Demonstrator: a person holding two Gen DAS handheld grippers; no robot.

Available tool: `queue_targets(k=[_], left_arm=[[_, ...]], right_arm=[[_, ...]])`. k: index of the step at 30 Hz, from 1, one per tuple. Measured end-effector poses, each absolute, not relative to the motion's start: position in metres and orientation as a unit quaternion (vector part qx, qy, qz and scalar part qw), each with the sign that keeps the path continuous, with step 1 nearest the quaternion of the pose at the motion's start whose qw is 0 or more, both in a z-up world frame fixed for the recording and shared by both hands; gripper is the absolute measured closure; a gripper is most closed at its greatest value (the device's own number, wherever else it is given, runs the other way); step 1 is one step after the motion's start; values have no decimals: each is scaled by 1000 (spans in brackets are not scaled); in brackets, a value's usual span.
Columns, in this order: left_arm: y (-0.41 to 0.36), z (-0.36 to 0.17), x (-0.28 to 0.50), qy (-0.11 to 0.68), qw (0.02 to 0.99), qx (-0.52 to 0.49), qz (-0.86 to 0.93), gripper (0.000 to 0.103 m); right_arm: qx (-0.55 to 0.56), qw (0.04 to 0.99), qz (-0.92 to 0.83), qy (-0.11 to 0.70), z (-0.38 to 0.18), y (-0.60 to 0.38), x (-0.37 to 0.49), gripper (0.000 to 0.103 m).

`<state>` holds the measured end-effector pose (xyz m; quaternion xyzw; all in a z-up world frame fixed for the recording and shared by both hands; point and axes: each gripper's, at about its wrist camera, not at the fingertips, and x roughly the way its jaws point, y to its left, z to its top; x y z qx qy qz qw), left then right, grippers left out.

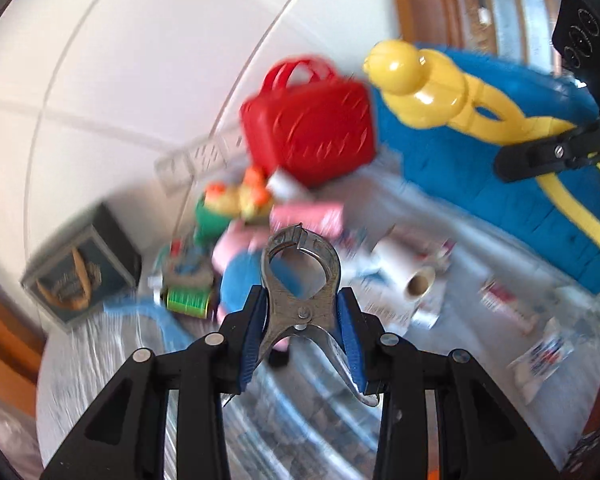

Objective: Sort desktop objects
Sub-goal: 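Carry the scissors and yellow grabber into the blue crate and release both, then move both tools back over the items on the bed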

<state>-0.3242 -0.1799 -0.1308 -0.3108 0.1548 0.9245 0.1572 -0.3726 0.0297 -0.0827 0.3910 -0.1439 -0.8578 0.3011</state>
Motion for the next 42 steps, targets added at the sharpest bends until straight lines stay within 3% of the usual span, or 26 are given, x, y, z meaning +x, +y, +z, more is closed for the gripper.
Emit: queue_targets(k=[11,21,22,24,26,27,28,33,36,42], left_arm=[[-15,26,-278,185,303,-122,927,67],[159,72,-285,187,321,-108,922,67],[171,73,-280,187,312,-109,925,65],[192,72,-285,184,281,-117,935,52],[203,69,-287,178,244,-120,946,22],[206,69,-285,176,232,-119,949,19],[209,67,-285,175,216,-120,953,17],[209,62,-286,170,161,-139,962,17],[199,57,-280,170,131,-136,967,17],[179,51,-262,176,85,-133,972,17]], right_arm=[[233,186,-944,-138,62,162,-244,95],[253,79,-955,-137,89,328,-252,91],[256,71,-954,-138,89,340,-257,89],[258,61,-952,-153,85,365,-258,78],[257,44,-954,-148,83,381,-257,55],[258,37,-955,-139,82,386,-255,26],[251,34,-958,-130,83,390,-252,14],[231,38,-966,-112,81,391,-236,14],[212,38,-971,-107,81,391,-231,6],[203,55,-973,-94,75,378,-223,1]])
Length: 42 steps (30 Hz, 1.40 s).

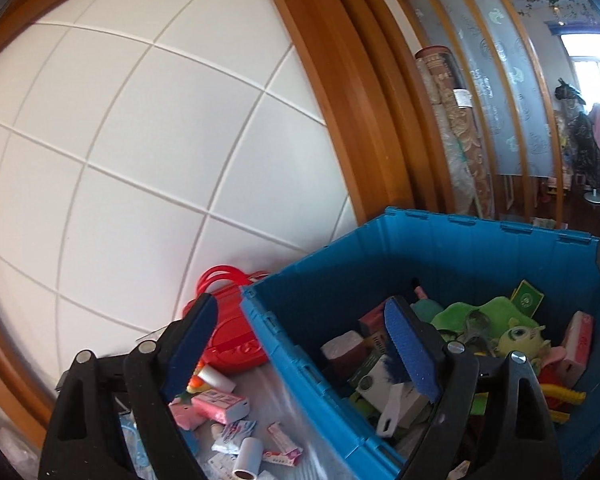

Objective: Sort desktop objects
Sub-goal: 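Move both tools back over the items on the bed, then grasp the pink pig plush in orange dress with the right tool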

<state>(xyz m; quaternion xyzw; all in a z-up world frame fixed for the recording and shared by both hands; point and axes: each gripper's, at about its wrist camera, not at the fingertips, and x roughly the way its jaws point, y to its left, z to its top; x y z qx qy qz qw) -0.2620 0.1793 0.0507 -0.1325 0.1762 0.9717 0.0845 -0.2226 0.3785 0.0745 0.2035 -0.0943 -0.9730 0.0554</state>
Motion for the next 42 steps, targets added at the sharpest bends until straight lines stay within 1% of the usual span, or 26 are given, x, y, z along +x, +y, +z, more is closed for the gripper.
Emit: queue_targets(k=[7,12,15,19,23,26,29,31,33,35,38,42], left_arm=[[144,47,-246,170,53,-138,974,17],[105,39,-232,164,37,-147,975,17],[71,34,-222,163,22,-155,974,17],[5,29,-199,156,-19,-165,974,17],[-75,23,-173,156,-84,-175,968,17],[-133,20,-152,146,-131,-184,963,17],[-176,14,-135,133,-173,-190,957,17],[-194,9,-128,120,-187,-203,954,17],[-210,0,-123,111,-203,-215,949,17],[-221,-9,-120,103,-223,-228,942,17],[-233,-24,-115,80,-236,-249,936,17],[-242,-44,-106,67,-266,-269,923,17]], right_arm=[[197,72,-973,-92,70,355,-206,1],[194,98,-973,-78,72,315,-196,1],[193,123,-971,-69,71,280,-191,1],[193,175,-965,-40,58,219,-183,1],[234,268,-934,-1,22,142,-183,1],[276,340,-898,37,-22,82,-182,1],[323,387,-862,52,-66,37,-186,1],[360,416,-833,50,-96,13,-190,0],[386,451,-802,67,-124,-13,-194,0],[399,483,-772,112,-148,-43,-201,0],[433,491,-731,193,-187,-89,-210,0],[471,507,-674,258,-235,-138,-224,1]])
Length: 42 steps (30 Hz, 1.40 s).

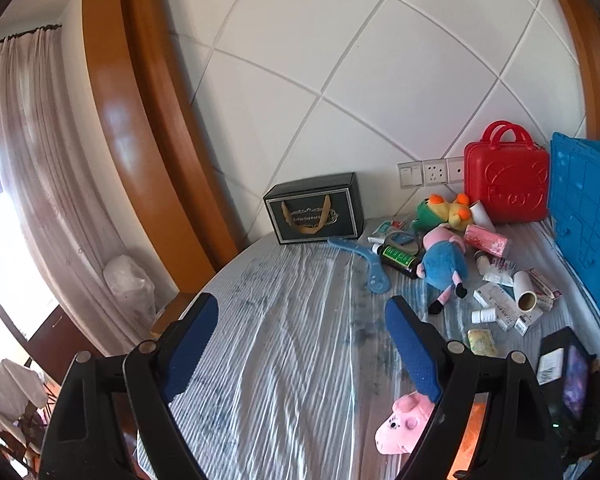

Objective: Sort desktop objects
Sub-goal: 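Grasp the pink pig plush in orange dress with the right tool, then grasp the yellow tissue pack with the left tool while the right tool holds the pig plush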

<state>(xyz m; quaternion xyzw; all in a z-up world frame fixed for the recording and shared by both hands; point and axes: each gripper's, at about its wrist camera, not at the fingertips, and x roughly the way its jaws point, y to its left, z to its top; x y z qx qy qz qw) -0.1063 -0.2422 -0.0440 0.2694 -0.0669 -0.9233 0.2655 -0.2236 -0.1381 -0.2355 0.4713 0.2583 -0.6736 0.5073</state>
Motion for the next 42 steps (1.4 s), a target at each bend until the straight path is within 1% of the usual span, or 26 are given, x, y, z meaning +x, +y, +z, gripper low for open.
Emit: queue_targets(k=[4,8,9,10,11,12,13,16,18,21,25,27,29,31,35,37,40,41,42], left_arm=[[-254,-63,-96,-60,289,289,-911,17],[-269,-81,-93,-55,297,308,-902,17],[-271,-84,-97,-56,294,311,-902,17],[-273,-88,-102,-58,290,313,-902,17],[-273,-94,-111,-60,277,319,-905,17],[-273,-98,-119,-62,265,324,-906,17],[-270,-104,-130,-66,246,330,-909,17],[-253,-117,-162,-76,188,334,-921,17],[-234,-127,-183,-75,146,333,-929,17],[-199,-153,-222,-76,79,350,-930,17],[-156,-198,-266,-78,18,384,-920,18],[-134,-229,-289,-82,1,406,-910,29],[-121,-256,-306,-79,-8,429,-900,46],[-113,-285,-323,-70,-8,455,-888,54],[-108,-311,-331,-63,7,474,-878,54],[-105,-313,-330,-56,9,466,-883,54],[-94,-314,-333,-75,5,466,-882,54],[-90,-314,-333,-84,-3,466,-881,55],[-86,-314,-332,-93,-11,464,-881,61]], right_arm=[[478,492,-653,322,-275,-168,-233,1],[498,480,-640,335,-299,-180,-235,1],[499,471,-647,333,-301,-180,-237,11],[506,465,-651,322,-302,-178,-238,20],[508,460,-663,302,-299,-173,-239,23],[506,457,-671,291,-294,-167,-238,30],[504,454,-679,279,-288,-159,-236,31],[510,434,-708,227,-268,-120,-231,32],[524,402,-727,188,-258,-80,-231,32],[536,348,-757,134,-246,-20,-228,31],[534,267,-798,84,-228,55,-231,31],[533,243,-808,58,-223,84,-237,30],[531,221,-817,38,-219,110,-240,30],[531,214,-819,26,-217,126,-243,30],[531,217,-819,11,-218,137,-240,29],[532,222,-817,4,-220,140,-241,29],[535,232,-812,-8,-224,141,-242,29],[534,235,-812,-10,-224,140,-243,29],[533,237,-812,-11,-224,139,-242,29]])
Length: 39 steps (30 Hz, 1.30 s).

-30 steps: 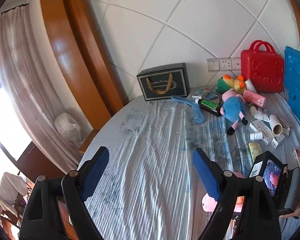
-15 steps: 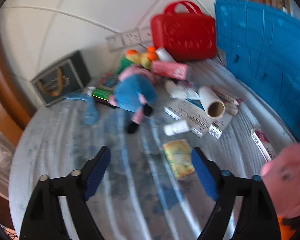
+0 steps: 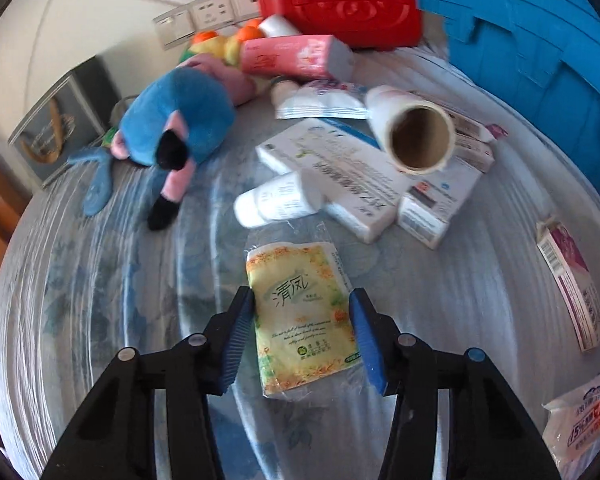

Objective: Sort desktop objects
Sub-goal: 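Grasp the yellow tissue pack with the left tool while the right tool holds the pig plush, then carry the tissue pack and pig plush into the blue crate and release both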

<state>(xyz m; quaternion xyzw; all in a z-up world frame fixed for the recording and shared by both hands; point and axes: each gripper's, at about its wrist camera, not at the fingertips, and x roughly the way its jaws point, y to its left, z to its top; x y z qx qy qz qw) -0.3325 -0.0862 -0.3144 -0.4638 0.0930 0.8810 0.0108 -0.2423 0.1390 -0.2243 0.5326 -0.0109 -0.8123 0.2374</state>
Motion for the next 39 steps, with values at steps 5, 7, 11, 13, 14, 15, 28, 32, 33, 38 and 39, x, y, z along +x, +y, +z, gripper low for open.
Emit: queue_targets(k=[5,7,11,13,14,15,28,32,33,38,39], left_arm=[[-95,-307,-320,70,50,-474,876,86],[-98,-298,-309,79,57,-470,877,87],[-103,-270,-289,108,63,-444,887,87],[-108,-247,-281,117,65,-423,896,87],[-110,-237,-280,122,65,-416,899,87],[-110,-223,-277,127,67,-403,904,87],[-26,-27,-240,172,211,-186,944,87],[40,16,-246,183,257,-147,938,87],[59,23,-250,187,265,-141,935,87],[153,51,-285,191,281,-148,929,84],[169,53,-285,196,271,-144,931,82]], right_arm=[[516,241,-822,-6,-215,137,-239,29],[510,241,-826,-10,-212,137,-239,29],[489,239,-838,-24,-197,134,-237,29],[476,239,-846,-28,-185,131,-235,29],[469,240,-849,-33,-179,130,-235,29],[464,242,-852,-37,-172,130,-234,29],[290,202,-930,-97,1,171,-161,29],[244,128,-957,-88,45,228,-152,29],[235,107,-962,-89,53,248,-154,29],[225,9,-972,-69,80,328,-187,26],[234,-5,-970,-65,81,338,-199,19]])
